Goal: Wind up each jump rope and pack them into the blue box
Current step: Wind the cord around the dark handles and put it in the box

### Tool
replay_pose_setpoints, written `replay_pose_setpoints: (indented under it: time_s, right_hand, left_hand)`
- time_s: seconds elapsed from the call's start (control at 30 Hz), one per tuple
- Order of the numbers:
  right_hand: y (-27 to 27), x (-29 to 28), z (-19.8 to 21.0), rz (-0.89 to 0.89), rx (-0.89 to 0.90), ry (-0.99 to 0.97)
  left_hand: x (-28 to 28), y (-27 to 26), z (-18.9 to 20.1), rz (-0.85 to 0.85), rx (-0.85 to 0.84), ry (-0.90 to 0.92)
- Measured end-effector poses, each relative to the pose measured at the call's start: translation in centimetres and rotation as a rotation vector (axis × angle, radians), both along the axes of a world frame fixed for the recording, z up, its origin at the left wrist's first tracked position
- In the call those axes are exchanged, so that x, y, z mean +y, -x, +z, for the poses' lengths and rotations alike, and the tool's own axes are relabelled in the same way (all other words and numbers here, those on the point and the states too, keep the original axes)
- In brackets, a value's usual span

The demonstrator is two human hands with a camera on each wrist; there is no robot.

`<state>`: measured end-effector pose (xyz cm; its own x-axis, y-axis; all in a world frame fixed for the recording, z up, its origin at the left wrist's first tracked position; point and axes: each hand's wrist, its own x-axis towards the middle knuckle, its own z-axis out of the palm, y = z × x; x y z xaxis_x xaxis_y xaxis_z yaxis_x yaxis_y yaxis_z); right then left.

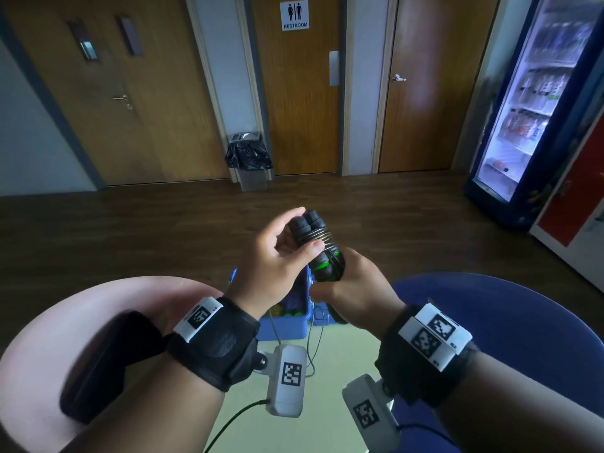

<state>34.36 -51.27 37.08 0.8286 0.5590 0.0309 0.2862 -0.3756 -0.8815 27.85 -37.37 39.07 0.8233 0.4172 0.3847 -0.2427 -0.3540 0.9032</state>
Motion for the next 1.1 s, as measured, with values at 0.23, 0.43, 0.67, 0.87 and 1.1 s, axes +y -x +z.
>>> replay_pose_setpoints:
  time_s: [0.23,0.43,0.67,0.87,1.1]
  right_hand:
    - [0.2,-0.6,0.7,-0.100,-0.358,0.263]
    - [-0.4,-0.8,1.9,-0.171,-0.558,0.383]
    - [-1.6,-1.5,2.2,-0.239,-0.688,0.432]
    - [-1.2,-1.8,2.4,-0.159,-0.407,0.329]
    - [-1.1,-1.8,2.6,0.069,0.056,-0.011]
  left_hand:
    - [0.8,0.4,-0.8,-0.121,0.035,0.195]
    - [0.0,-0.2,-1.0,-0.092,0.044,0.405]
    - [-1.0,-1.2,-1.5,-0.038,0.131,0.372]
    - [-1.3,-0.7,-1.4,-0.085,0.071,0.284]
    - [-0.4,-0.2,-1.2,-0.124,-0.017,0.155]
